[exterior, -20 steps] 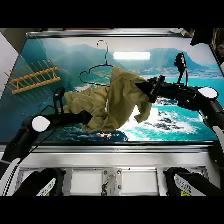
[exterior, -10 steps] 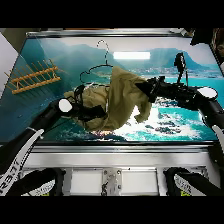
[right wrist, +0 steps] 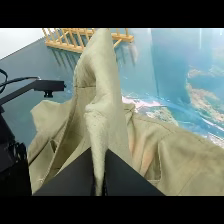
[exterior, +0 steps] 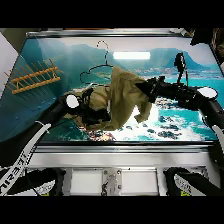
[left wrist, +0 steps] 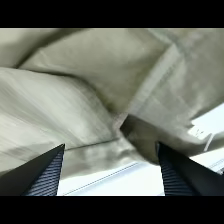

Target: Fold the clothes and pants, and hang the long-sleeved shirts on hangers.

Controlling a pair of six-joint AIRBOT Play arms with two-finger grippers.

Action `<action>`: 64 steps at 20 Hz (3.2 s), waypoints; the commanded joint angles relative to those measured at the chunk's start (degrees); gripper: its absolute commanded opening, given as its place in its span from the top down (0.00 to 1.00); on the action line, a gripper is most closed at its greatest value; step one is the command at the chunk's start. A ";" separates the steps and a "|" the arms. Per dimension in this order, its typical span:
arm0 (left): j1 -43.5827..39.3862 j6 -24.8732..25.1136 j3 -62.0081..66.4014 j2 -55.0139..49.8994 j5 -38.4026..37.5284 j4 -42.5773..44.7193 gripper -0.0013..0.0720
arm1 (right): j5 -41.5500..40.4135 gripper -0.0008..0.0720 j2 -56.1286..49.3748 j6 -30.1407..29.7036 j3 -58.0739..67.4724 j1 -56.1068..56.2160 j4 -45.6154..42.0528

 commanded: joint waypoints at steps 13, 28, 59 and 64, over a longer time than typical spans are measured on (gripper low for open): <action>-4.00 -5.57 0.20 0.37 1.22 8.39 0.97 | 0.00 0.98 0.46 0.04 0.00 0.04 0.42; 28.37 5.68 3.43 14.29 -8.22 8.37 0.97 | 14.36 0.98 7.80 7.15 0.00 0.04 -1.31; 28.50 8.33 11.76 14.32 -14.29 17.18 0.97 | 14.95 0.98 17.25 7.17 -7.93 0.07 -3.15; 28.50 8.33 11.76 14.82 -16.04 16.74 0.97 | 13.60 0.98 17.22 7.21 -13.92 0.07 -3.78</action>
